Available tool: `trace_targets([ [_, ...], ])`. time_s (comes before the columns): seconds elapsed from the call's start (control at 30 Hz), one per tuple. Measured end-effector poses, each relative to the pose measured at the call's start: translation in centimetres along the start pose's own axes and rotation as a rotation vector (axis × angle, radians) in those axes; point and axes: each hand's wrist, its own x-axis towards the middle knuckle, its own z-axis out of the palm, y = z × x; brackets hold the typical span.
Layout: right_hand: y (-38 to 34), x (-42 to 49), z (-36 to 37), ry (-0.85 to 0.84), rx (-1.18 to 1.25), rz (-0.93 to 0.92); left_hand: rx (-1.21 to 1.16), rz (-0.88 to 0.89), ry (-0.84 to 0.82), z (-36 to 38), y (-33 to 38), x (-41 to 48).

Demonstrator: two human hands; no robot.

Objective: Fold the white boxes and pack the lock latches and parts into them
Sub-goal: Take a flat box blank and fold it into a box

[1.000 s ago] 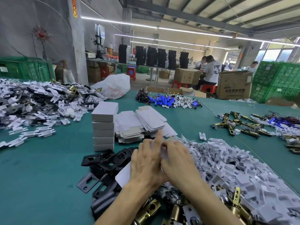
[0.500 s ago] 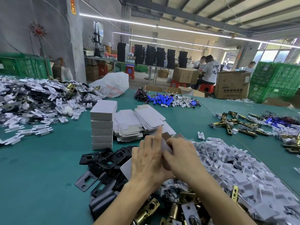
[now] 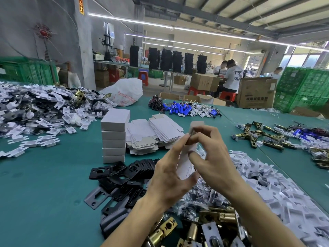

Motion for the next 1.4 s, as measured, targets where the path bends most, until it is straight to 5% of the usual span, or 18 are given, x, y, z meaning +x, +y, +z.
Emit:
trace_targets([
  [0.2,1.3,-0.3,-0.9,-0.215,0.042,0.010,-0.209,-0.063,-0.136,-0.3,-0.8,-0.1],
  [0.37,1.8,-0.6,-1.5,-0.379,-0.247,-0.022,-0.166,0.002,-0.161,-0.1,-1.4,-0.2],
  [0.5,0.6,-0.5,-1.7,-0.362,-0.442,-0.135,-0.242,0.025,-0.098,0.1,-1.3,0.0],
  [1.07,-0.4,-0.6,-1.5,-0.332,-0.097,-0.167,-0.083,0.226,0.060,-0.4,-1.5,0.2],
  [1.4,0.1,-1.5,-0.8,-0.289,-0.362,-0.149,0.030,0.140,-0.026,-1.0,-1.9,-0.2],
])
